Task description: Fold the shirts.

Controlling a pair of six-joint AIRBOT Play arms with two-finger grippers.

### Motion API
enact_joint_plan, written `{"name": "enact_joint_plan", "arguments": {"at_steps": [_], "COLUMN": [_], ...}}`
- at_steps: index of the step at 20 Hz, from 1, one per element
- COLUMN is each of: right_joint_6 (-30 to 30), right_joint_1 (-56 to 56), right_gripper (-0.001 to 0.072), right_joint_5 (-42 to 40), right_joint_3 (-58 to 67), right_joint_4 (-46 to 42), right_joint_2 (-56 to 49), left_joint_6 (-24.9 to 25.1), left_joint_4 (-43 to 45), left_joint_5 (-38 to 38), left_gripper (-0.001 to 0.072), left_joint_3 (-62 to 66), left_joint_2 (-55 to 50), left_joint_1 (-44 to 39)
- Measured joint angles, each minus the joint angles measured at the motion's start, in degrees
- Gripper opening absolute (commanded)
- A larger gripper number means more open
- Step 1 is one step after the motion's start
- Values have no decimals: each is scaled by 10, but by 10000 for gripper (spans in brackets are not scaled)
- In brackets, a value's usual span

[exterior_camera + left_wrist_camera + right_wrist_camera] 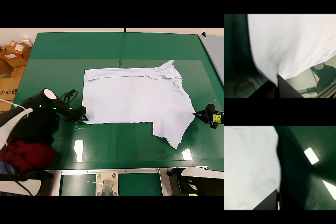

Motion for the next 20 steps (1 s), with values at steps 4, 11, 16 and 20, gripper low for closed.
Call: {"name": "enact_joint_plan", "arguments": {"at_steps": [4,11,16,20], "right_joint_6": [12,24,28,53], "right_joint_1": [1,118,204,179], "right_gripper": [11,12,12,13], "right_joint_5": [11,42,15,-56], "right_joint_3": [1,69,224,330], "right_joint_4": [2,134,297,356], "right_joint_2": [0,92,232,357], "left_joint_6": [7,-7,-20,-23], "left_joint_4": [34,89,119,126], "left_joint_5": [-8,-61,-53,-15], "left_gripper": [22,23,24,23], "left_joint_3": [31,244,495,635], "left_joint_2": [1,124,251,333], "left_joint_1": [-1,0,0,0]}}
